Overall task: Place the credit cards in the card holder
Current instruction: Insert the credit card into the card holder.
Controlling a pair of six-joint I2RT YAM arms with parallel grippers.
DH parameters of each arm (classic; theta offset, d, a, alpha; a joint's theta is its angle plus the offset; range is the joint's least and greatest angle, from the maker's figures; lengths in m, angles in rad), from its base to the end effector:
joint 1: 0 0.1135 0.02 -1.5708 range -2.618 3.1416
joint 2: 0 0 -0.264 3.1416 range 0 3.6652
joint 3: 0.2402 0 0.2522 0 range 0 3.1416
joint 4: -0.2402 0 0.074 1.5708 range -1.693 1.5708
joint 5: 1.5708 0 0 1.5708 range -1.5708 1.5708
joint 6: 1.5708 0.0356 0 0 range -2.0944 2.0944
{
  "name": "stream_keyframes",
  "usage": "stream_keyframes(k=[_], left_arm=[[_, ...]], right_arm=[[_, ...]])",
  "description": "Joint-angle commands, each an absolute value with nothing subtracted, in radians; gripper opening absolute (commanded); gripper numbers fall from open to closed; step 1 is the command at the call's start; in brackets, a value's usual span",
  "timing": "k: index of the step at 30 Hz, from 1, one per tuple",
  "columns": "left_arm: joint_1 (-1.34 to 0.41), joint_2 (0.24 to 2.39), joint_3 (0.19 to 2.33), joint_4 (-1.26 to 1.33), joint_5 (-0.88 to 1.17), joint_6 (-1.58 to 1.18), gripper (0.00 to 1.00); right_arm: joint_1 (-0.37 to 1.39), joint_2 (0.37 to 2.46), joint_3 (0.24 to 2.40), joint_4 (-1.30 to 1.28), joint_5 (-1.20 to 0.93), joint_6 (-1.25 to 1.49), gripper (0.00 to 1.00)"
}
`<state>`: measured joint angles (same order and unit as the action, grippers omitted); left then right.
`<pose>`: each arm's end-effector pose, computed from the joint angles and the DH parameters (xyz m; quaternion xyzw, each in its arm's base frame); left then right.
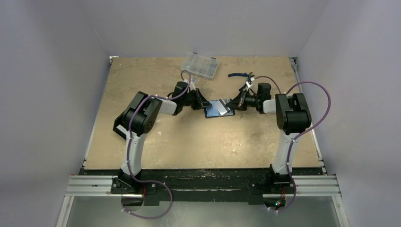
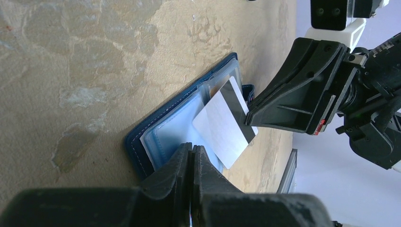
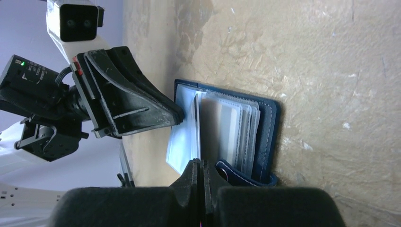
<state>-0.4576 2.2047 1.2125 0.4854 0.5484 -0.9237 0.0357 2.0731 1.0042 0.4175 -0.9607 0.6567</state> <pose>0.3971 -0.2163 0.1033 -0.0579 0.8389 -0.4910 0.2277 0.3913 0.0432 0.1018 0.0476 0.8194 0.5231 0.2296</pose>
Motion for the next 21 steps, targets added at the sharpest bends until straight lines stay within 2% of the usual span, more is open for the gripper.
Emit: stream_keyframes(k=[1,10,21], left_arm=[[-0.449,2.191,1.182,0.434,0.509,-0.881,0.0],[-0.451,2.185,1.175,0.447,0.511,-0.89,0.0],[-0.455,2.176,1.177,0.452,0.515,-0.89,0.0]], right_arm=[[0.052,2.089,1.028,0.548,-0.959,0.704,0.0],[0.094,2.108,1.015,0.637,-0.933,0.734,0.0],[0.098,2.128,0.854,1.071,-0.907,0.976,0.0]])
